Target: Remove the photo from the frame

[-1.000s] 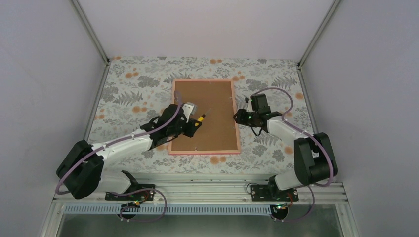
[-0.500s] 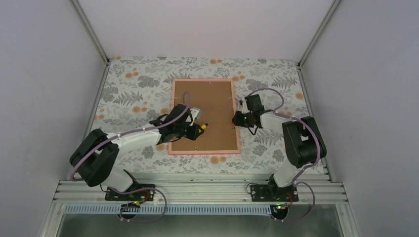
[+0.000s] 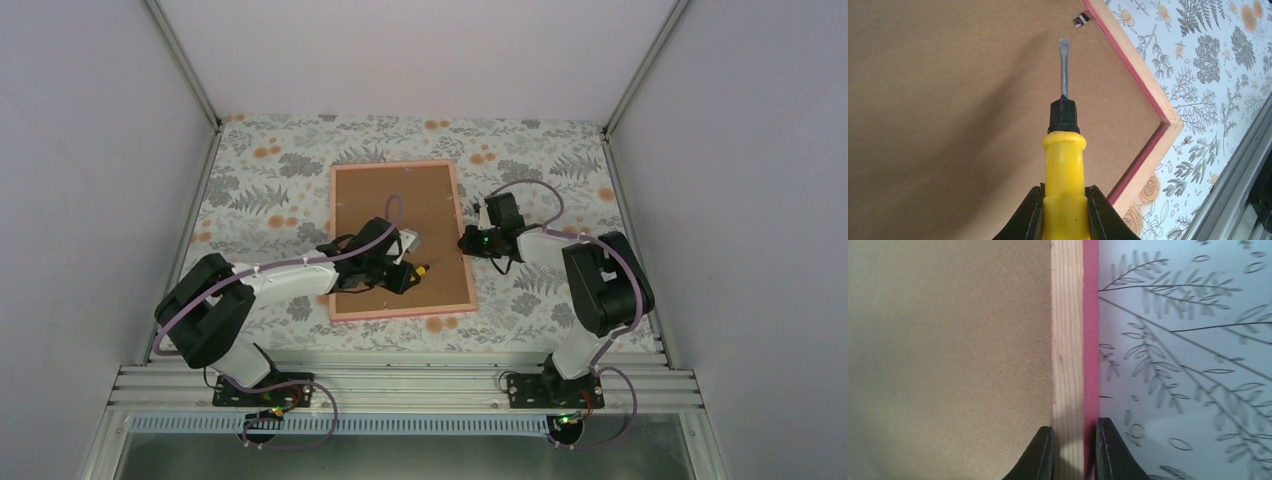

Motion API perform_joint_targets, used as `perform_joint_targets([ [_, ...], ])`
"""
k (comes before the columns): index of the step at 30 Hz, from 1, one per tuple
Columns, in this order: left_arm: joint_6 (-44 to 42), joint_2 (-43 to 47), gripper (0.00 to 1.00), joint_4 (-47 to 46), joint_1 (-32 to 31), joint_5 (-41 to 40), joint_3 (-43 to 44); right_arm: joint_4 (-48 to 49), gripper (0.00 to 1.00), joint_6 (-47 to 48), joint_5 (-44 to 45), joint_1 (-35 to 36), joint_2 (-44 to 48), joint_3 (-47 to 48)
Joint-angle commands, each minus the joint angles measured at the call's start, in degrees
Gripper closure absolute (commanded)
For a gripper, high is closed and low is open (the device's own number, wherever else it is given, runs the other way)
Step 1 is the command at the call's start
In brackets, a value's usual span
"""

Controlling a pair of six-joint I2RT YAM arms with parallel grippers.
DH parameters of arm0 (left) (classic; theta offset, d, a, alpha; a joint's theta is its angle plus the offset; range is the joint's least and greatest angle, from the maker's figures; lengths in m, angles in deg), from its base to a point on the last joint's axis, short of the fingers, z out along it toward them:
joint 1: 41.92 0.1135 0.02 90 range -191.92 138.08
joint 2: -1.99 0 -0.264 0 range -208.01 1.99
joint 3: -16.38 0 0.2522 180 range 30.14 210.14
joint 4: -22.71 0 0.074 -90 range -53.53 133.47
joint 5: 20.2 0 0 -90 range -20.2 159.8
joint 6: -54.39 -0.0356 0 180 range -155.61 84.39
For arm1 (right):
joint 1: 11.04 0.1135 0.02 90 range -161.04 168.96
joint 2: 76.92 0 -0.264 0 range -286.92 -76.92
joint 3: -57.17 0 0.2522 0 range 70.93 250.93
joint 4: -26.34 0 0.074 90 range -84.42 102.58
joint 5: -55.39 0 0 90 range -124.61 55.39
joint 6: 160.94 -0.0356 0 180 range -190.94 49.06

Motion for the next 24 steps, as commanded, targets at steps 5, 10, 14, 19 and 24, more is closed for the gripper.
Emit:
perform_joint_targets([
  [5,0.30,-1.87,0.98,0.86,-2.96,0.45,1.92,3.57,0.96,-6.21,-2.89,4.00,-1.26,-0.90],
  [10,1.10,-2.45,0.98,0.82,-3.80,0.75,1.55,4.84,0.96,-8.98,-2.11,5.34,-0.84,-1.92],
  [14,1.36,-3.11,0.98,0.67,-4.40,0.82,1.63,5.47,0.96,-10.24,-1.61,6.42,-0.82,-2.33],
  [19,1.99,-4.27,0.98,0.39,-4.52,-0.59,2.11,5.80,0.96,-10.80,-1.46,7.19,-1.09,-2.33],
  [24,3.27,-5.20,0.98,-0.62,-4.44,-1.96,2.78,5.88,0.96,-10.88,-1.67,7.69,-1.03,-2.71],
])
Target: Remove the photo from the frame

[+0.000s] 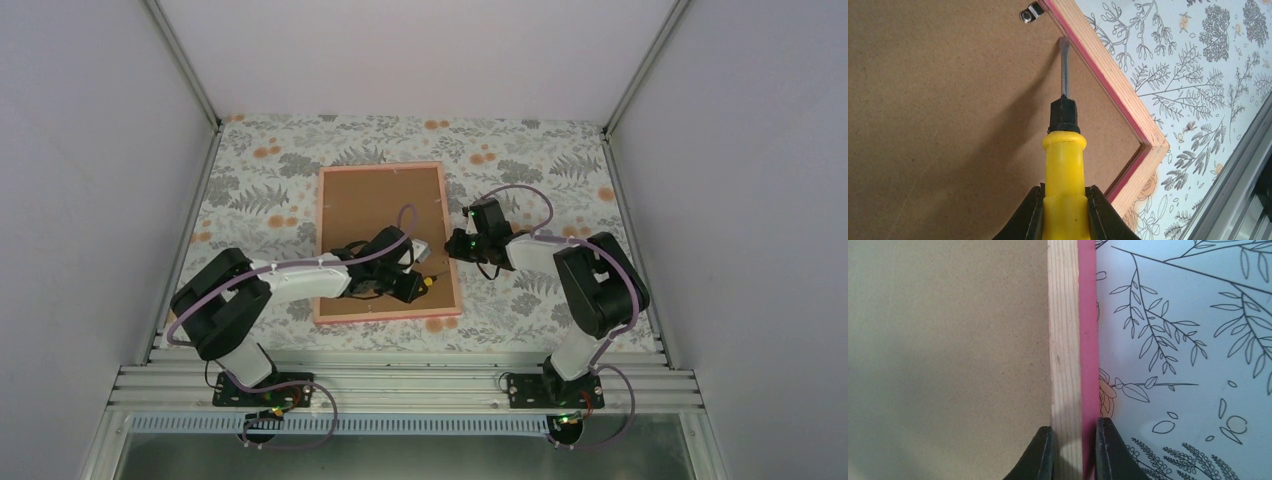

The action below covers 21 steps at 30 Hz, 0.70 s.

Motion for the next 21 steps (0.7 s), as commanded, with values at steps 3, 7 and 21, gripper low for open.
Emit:
perform_joint_targets([
  [3,1.72,-2.33,0.98,-0.37,-0.17,-2.32,2.57,0.39,0.96,-2.45,-3.55,1.56,-0.33,-1.64],
  [7,2.33,-2.93,0.98,0.40,-0.18,-3.91,3.05,0.53,0.96,-2.51,-3.55,1.65,-0.13,-2.00],
  [21,3.36,-1.40,0.98,0.13,0.06,-5.42,2.61,1.08,0.96,-2.82,-4.00,1.81,-0.12,-2.66],
])
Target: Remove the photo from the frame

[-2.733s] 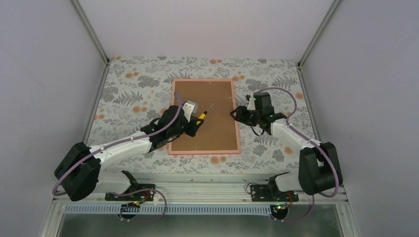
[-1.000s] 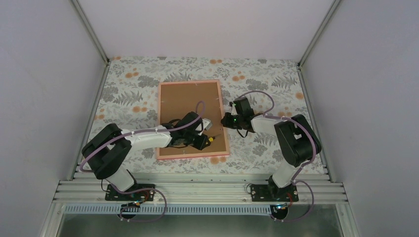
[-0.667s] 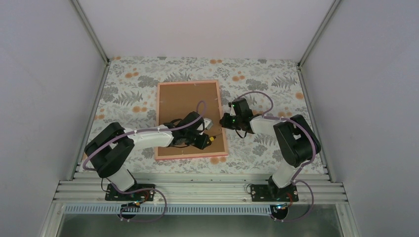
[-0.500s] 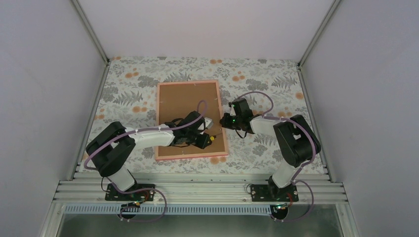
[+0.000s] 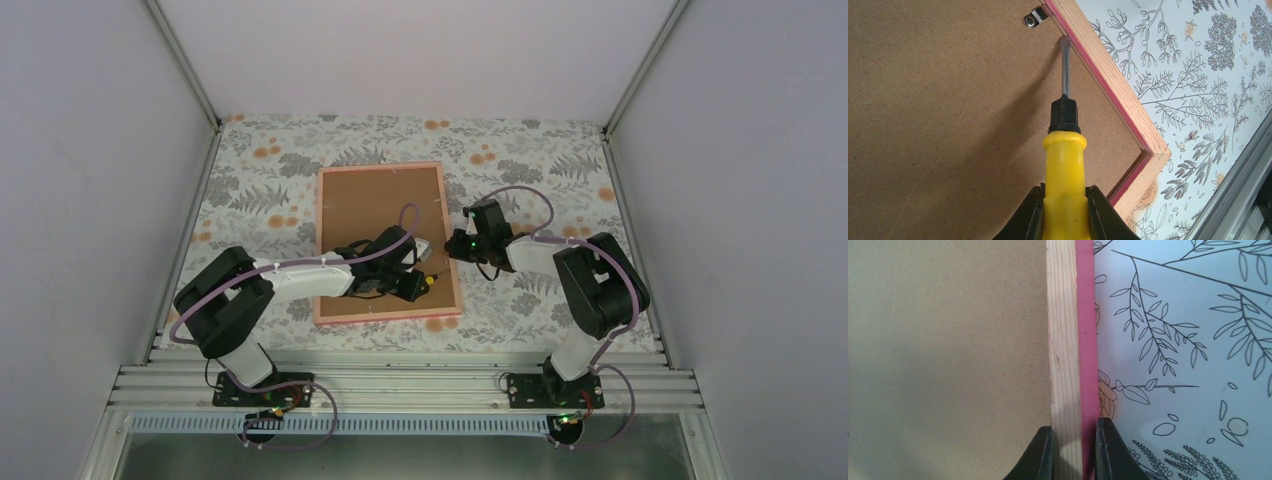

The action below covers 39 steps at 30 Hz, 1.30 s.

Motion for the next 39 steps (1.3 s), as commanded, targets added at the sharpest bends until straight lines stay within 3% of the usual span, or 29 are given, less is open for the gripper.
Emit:
perform_joint_targets([
  [1,1.05,0.18,0.98,-0.51,0.32,-3.03,0.89,-0.84,0.96,-2.20,-4.26,1.55,-0.25,-1.70],
  [21,1.61,2.32,0.98,3.92,-5.28,-10.37,2.29,0.26,0.96,-3.76,-3.16,1.62,0.67,-3.18],
  [39,2.86,-0.19,0.98,2.90,-5.82,-13.55,3.17,0.67,0.96,-3.98,-3.12,1.58,1.10,-3.81],
])
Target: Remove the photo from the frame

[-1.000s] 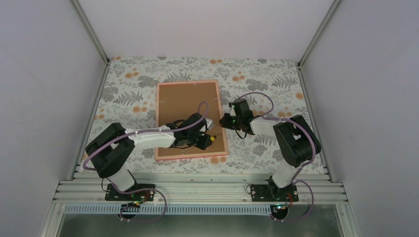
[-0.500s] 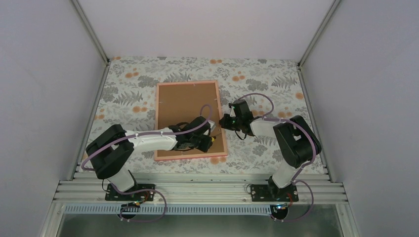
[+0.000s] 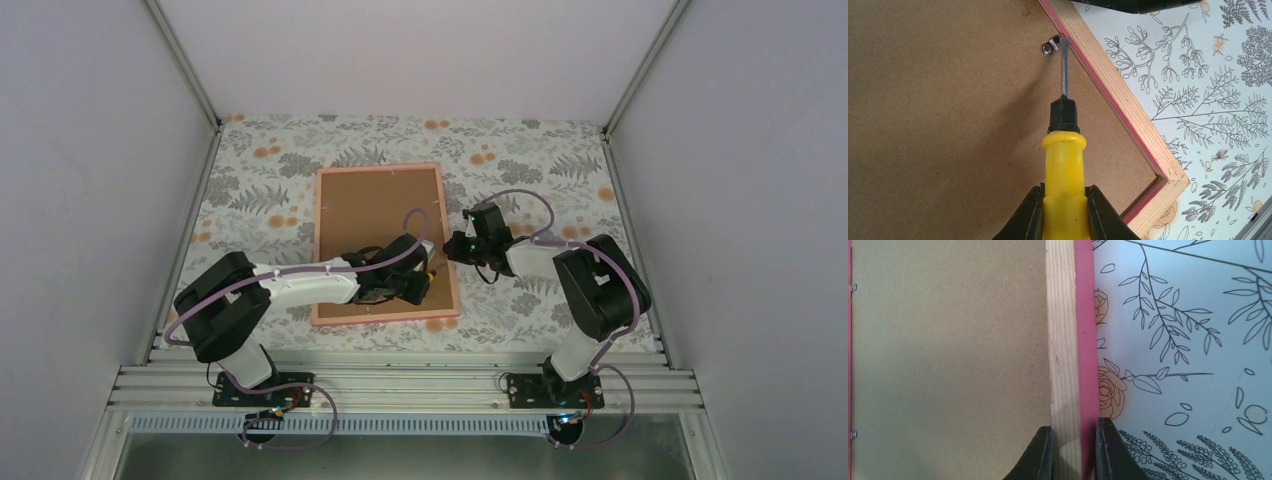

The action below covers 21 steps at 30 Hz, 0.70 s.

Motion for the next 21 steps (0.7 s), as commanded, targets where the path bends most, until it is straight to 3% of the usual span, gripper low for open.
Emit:
perform_joint_targets([
  [1,0.30,-1.33,0.98,-0.25,-0.38,-0.41,1.32,-2.11,0.96,-2.15,-3.20,0.86,0.39,-1.81],
  [21,2.40,-0.52,0.98,0.05,-1.43,-1.22,-0.97,-2.02,0.96,-2.44,-3.21,0.83,0.40,-2.00],
])
